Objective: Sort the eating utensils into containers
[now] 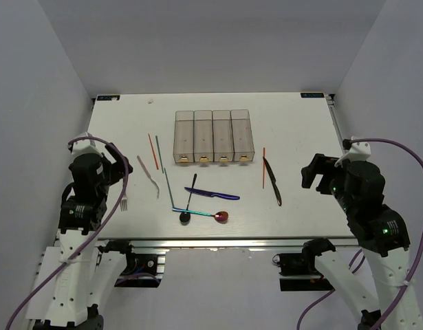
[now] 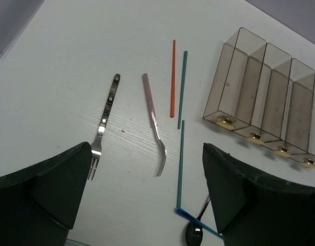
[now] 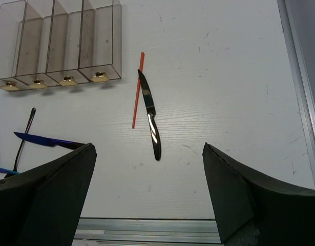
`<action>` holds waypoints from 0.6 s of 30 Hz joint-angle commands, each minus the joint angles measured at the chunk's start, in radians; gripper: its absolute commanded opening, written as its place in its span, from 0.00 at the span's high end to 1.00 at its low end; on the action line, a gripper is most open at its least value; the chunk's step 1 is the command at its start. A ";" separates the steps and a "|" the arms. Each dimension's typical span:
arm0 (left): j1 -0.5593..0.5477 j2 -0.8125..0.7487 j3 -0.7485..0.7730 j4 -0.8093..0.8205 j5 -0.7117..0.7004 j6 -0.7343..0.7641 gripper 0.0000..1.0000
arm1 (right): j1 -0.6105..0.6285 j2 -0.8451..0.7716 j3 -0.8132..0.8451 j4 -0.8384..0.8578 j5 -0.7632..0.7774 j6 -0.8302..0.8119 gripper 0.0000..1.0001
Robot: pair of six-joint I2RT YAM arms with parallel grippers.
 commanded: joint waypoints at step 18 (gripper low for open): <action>0.006 0.014 -0.123 0.111 0.071 -0.051 0.02 | -0.002 0.556 -0.073 0.104 -0.134 -0.070 0.12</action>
